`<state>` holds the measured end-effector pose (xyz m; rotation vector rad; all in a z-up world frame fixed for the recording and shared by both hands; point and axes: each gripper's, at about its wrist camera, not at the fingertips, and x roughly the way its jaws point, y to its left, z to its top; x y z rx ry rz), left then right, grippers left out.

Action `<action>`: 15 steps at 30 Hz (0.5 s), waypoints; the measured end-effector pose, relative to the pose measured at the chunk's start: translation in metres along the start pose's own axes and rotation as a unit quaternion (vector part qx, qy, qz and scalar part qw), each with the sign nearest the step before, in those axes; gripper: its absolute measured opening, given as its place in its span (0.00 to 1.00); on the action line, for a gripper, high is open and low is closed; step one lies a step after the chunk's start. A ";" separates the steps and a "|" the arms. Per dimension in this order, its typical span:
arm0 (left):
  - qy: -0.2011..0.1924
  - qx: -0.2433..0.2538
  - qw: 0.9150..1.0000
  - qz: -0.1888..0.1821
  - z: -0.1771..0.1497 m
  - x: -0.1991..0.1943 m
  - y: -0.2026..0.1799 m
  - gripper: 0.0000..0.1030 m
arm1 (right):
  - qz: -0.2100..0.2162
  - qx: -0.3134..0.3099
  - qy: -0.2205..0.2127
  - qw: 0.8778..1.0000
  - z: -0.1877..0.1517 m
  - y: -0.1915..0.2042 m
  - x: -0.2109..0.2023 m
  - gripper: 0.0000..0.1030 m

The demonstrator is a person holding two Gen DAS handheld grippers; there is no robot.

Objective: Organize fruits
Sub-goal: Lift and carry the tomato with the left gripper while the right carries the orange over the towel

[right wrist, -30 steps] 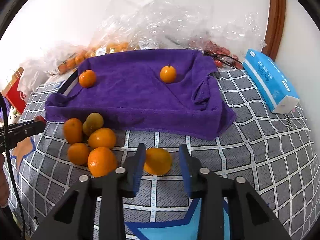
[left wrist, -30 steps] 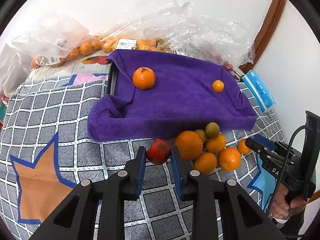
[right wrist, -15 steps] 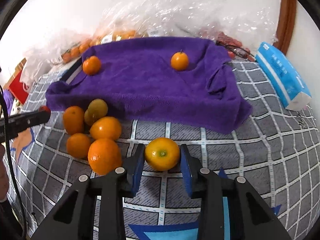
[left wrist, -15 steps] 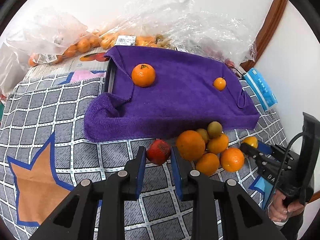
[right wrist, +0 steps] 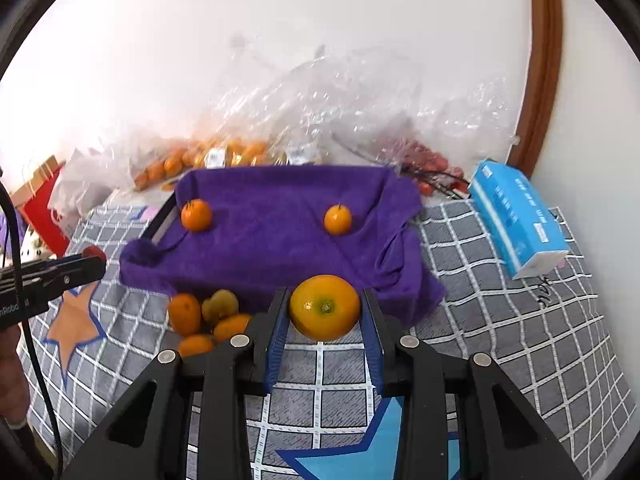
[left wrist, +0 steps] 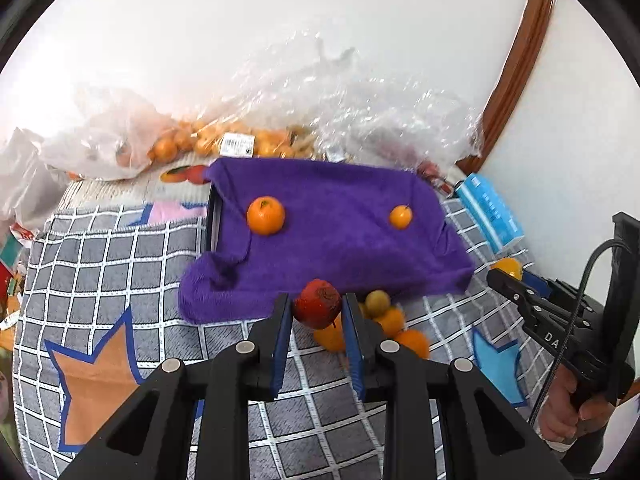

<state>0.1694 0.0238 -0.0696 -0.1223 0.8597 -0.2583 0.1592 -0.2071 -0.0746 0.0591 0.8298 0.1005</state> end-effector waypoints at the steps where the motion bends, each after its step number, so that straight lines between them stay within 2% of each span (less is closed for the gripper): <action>1: -0.003 0.001 1.000 0.000 0.002 -0.002 -0.001 0.23 | 0.000 0.005 -0.002 1.000 0.002 -0.001 -0.003 0.34; 15: -0.036 0.004 0.999 0.004 0.032 -0.021 -0.002 0.23 | -0.012 0.008 -0.029 0.999 0.030 0.002 -0.018 0.34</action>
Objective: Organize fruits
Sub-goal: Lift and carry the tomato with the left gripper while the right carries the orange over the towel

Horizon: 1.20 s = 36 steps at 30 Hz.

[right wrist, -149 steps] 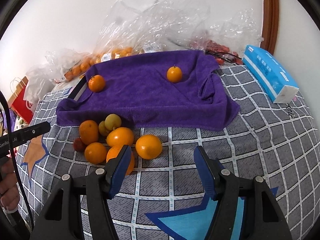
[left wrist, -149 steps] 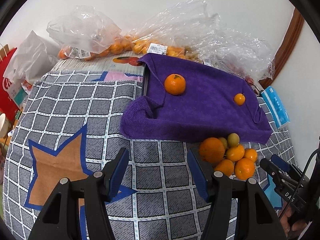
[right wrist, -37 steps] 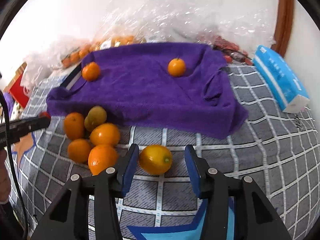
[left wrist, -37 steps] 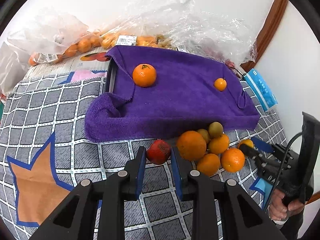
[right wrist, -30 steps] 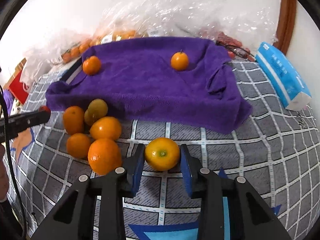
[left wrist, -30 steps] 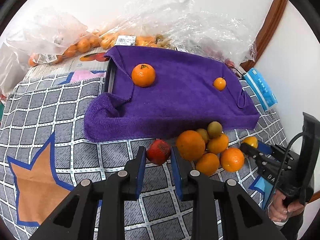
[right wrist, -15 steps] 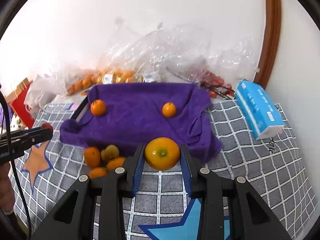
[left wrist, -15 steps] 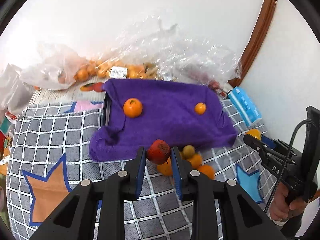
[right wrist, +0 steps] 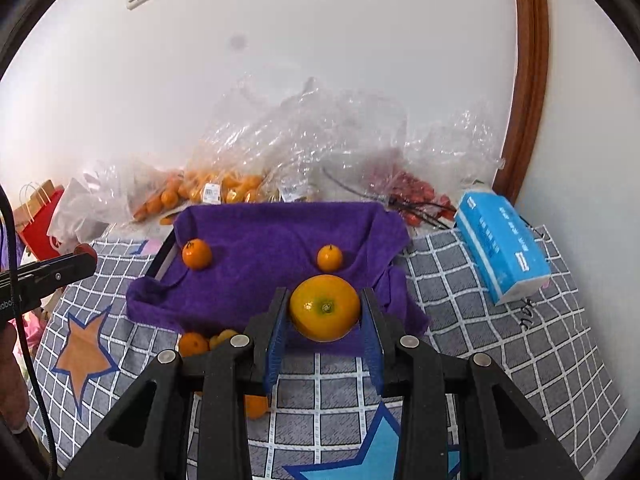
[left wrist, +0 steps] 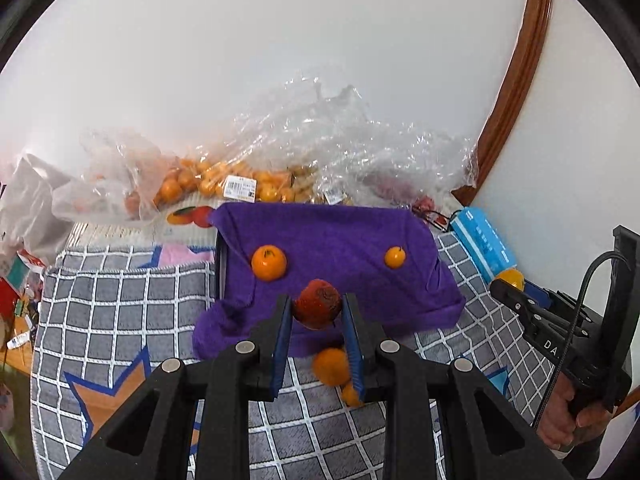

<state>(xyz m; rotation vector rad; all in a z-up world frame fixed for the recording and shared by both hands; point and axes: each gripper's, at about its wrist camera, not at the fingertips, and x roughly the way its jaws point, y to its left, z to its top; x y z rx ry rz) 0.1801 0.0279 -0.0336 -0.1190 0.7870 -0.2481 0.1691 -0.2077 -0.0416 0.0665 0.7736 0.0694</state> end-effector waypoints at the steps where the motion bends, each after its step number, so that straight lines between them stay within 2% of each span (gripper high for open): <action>1: -0.001 0.000 1.000 0.000 0.002 0.000 0.001 0.23 | 0.000 0.001 -0.001 1.000 0.002 0.000 0.000 0.34; 21: 0.003 -0.020 1.000 -0.001 0.019 0.024 0.028 0.23 | -0.002 -0.008 0.011 1.000 0.019 0.012 0.032 0.34; 36: 0.021 -0.031 0.999 -0.003 0.025 0.054 0.042 0.23 | -0.006 -0.008 0.031 0.999 0.023 0.014 0.065 0.33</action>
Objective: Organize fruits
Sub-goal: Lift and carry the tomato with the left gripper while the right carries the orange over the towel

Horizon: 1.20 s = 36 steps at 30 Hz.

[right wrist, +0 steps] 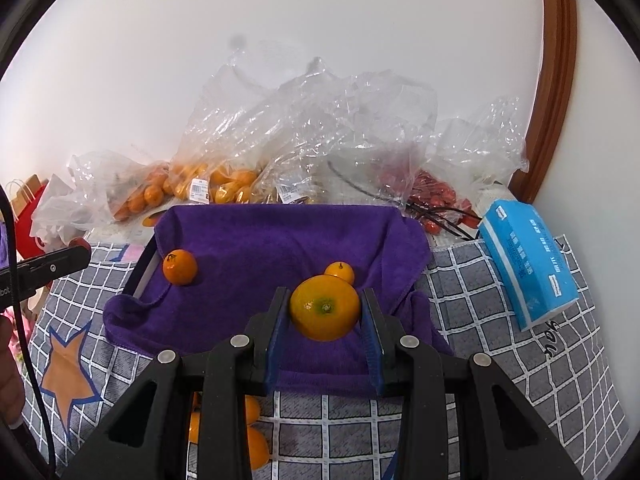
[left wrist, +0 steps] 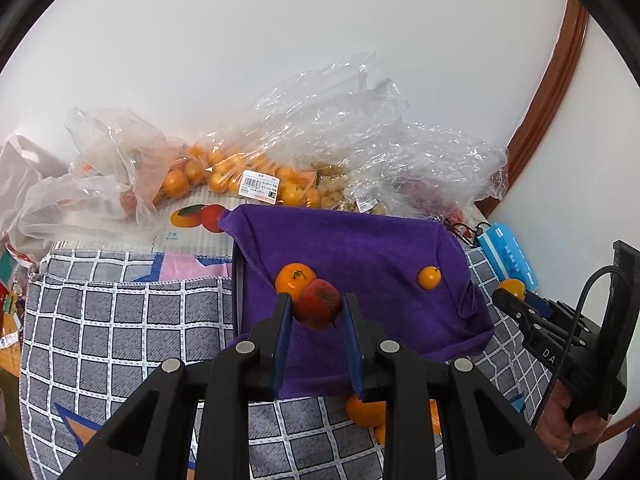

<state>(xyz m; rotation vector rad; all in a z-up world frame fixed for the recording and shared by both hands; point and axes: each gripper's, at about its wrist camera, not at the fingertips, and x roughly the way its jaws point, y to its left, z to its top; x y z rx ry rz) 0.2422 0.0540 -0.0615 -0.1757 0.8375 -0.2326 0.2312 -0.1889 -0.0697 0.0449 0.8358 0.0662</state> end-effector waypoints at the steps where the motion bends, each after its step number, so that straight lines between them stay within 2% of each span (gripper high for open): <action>1: 0.001 -0.001 1.000 0.000 0.000 0.002 0.001 0.23 | 0.000 0.000 0.002 1.000 0.000 0.000 0.002 0.34; 16: 0.034 -0.007 0.999 0.009 0.001 0.040 0.007 0.23 | 0.006 0.002 0.028 1.000 -0.003 -0.005 0.045 0.33; 28: 0.044 -0.026 0.999 0.014 0.003 0.055 0.024 0.23 | 0.006 0.005 0.040 0.999 -0.002 -0.011 0.069 0.34; 36: 0.069 -0.023 0.997 0.022 -0.001 0.075 0.021 0.23 | 0.014 0.001 0.064 0.998 -0.011 -0.010 0.092 0.34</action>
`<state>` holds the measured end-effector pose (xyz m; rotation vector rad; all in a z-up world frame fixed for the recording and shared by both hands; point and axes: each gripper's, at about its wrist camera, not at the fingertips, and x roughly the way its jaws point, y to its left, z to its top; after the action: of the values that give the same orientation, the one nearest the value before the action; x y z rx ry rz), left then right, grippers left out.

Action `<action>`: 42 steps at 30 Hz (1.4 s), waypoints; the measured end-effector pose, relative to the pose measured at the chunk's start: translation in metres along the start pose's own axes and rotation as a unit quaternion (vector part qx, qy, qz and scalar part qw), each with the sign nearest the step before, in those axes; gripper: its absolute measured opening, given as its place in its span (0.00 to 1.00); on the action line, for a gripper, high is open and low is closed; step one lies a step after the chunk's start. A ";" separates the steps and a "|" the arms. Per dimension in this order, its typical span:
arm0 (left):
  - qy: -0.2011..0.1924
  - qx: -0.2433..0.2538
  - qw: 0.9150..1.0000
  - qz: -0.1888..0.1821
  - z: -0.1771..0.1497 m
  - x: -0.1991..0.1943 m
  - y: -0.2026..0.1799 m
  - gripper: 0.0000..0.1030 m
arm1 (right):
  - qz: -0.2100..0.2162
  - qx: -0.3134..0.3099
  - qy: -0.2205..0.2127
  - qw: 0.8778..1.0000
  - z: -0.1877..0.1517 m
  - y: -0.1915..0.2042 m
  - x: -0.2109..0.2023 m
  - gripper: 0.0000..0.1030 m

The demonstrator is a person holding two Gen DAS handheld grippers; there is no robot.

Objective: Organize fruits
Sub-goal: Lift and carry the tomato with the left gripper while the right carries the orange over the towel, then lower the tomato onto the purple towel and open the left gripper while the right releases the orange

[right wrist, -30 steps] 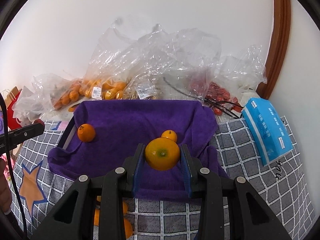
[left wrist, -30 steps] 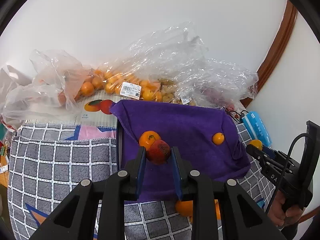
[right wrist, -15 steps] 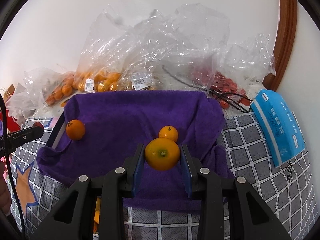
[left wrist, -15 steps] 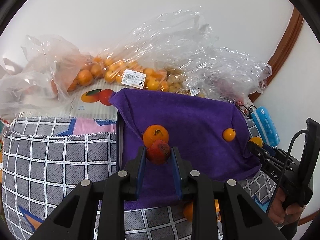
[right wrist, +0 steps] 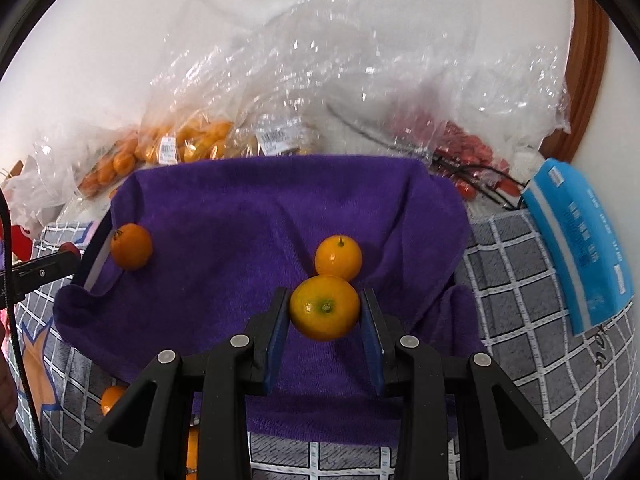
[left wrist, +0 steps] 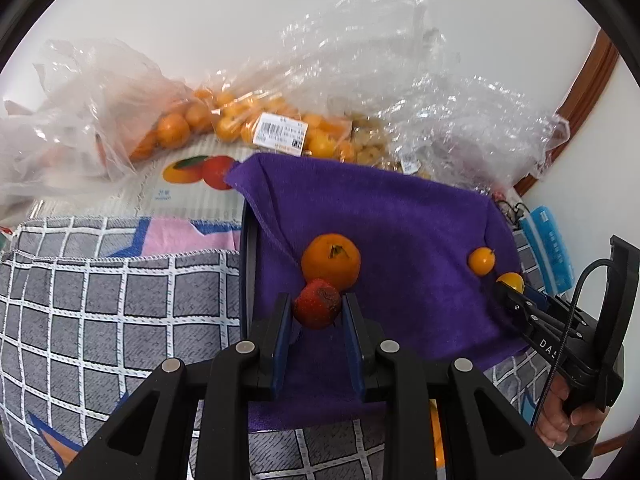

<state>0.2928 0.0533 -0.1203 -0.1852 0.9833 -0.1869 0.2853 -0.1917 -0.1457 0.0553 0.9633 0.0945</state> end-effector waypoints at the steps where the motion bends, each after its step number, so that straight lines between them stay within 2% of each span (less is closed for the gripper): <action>1: 0.004 0.000 1.000 0.000 0.000 0.003 -0.001 0.23 | -0.001 0.000 0.002 1.000 -0.001 -0.001 0.002 0.34; 9: 0.026 0.003 1.000 0.009 -0.003 0.022 -0.003 0.23 | -0.004 0.007 0.017 1.000 -0.006 -0.011 0.017 0.34; 23: 0.045 0.001 0.999 0.016 -0.008 0.034 -0.003 0.23 | -0.002 0.000 0.015 1.000 -0.006 -0.011 0.017 0.34; 28: 0.049 0.000 0.999 0.019 -0.008 0.038 -0.004 0.23 | -0.002 -0.003 0.017 1.000 -0.006 -0.011 0.015 0.37; 29: 0.050 -0.001 0.999 0.020 -0.008 0.038 -0.005 0.24 | -0.002 -0.004 0.016 1.000 -0.006 -0.011 0.014 0.40; 31: 0.053 -0.001 0.998 0.020 -0.007 0.038 -0.005 0.33 | -0.003 -0.005 0.011 1.000 -0.006 -0.011 0.010 0.43; 34: 0.050 0.001 0.999 0.019 -0.008 0.033 -0.007 0.41 | -0.004 -0.005 0.004 1.000 -0.006 -0.010 0.001 0.50; 42: 0.029 0.011 0.999 0.014 -0.013 0.008 -0.013 0.42 | -0.019 -0.007 -0.022 1.000 -0.007 -0.004 -0.028 0.53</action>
<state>0.2853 0.0377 -0.1303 -0.1460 1.0408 -0.1783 0.2639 -0.1990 -0.1266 0.0262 0.9185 0.0641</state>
